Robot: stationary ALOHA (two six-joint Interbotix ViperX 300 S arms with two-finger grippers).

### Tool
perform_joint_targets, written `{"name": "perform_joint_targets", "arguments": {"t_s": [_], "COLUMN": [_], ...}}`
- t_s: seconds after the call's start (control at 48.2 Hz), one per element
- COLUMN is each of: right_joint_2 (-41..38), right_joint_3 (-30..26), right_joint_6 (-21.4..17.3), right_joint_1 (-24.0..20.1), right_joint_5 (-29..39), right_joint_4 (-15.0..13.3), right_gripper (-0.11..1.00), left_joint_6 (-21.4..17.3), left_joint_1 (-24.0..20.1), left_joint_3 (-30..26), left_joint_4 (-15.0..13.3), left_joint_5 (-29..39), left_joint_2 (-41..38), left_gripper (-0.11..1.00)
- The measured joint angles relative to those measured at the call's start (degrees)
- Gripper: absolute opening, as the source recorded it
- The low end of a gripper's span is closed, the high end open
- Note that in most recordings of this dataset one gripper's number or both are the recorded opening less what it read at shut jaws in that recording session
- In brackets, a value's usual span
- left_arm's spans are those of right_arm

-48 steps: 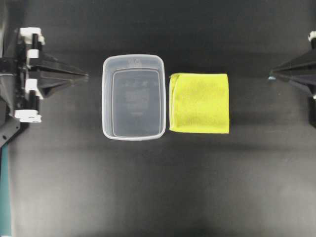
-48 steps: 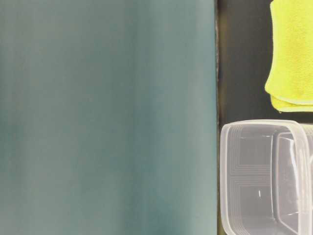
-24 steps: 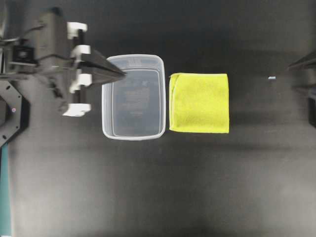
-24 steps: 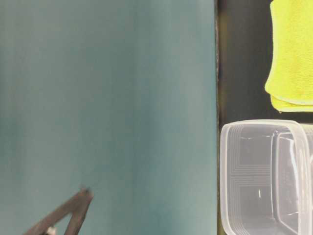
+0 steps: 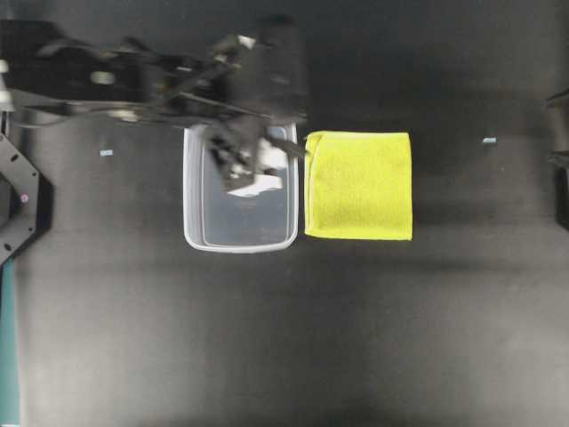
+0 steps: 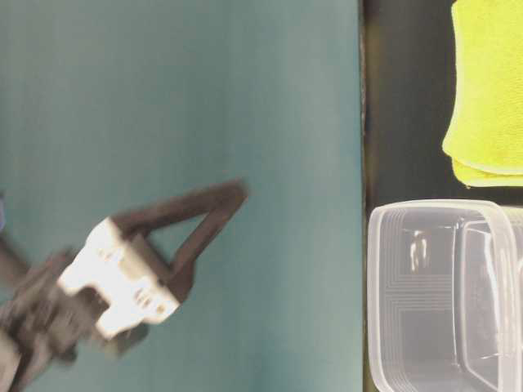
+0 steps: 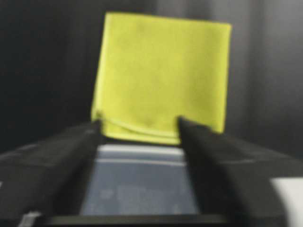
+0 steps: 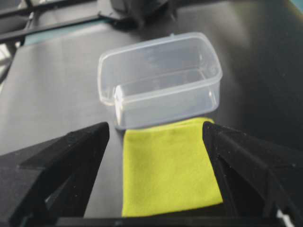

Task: Place the yellow towel into the container with the left arm.
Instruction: 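Lower the open left gripper onto the yellow towel's left edge and close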

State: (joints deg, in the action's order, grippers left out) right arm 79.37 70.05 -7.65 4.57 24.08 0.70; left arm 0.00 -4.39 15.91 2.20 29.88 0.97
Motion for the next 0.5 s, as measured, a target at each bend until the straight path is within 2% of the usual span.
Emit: {"name": "perform_joint_targets", "arguments": {"t_s": [0.062,0.104,0.311,0.498], "right_joint_2": [0.1,0.2,0.4,1.2], "right_joint_3": [0.3,0.5,0.8,0.8], "right_joint_6": [0.0,0.0,0.0,0.0], "right_joint_1": [0.0,0.1,0.1,0.0], "right_joint_5": [-0.5,-0.7,-1.1,-1.2], "right_joint_4": [0.0,0.0,0.0,0.0], "right_gripper": [0.77,0.77,0.77,0.77], "left_joint_6": [-1.0,-1.2,-2.6,-4.6], "left_joint_1": [0.1,0.3,0.9,1.1], "left_joint_3": [-4.9,-7.6,-17.7,-21.4], "left_joint_4": [0.0,0.0,0.0,0.0], "left_joint_5": [3.3,5.1,10.5,10.9], "left_joint_2": [-4.8,-7.6,-18.5,-25.5], "left_gripper": [0.87,0.90,0.91,0.91]}}
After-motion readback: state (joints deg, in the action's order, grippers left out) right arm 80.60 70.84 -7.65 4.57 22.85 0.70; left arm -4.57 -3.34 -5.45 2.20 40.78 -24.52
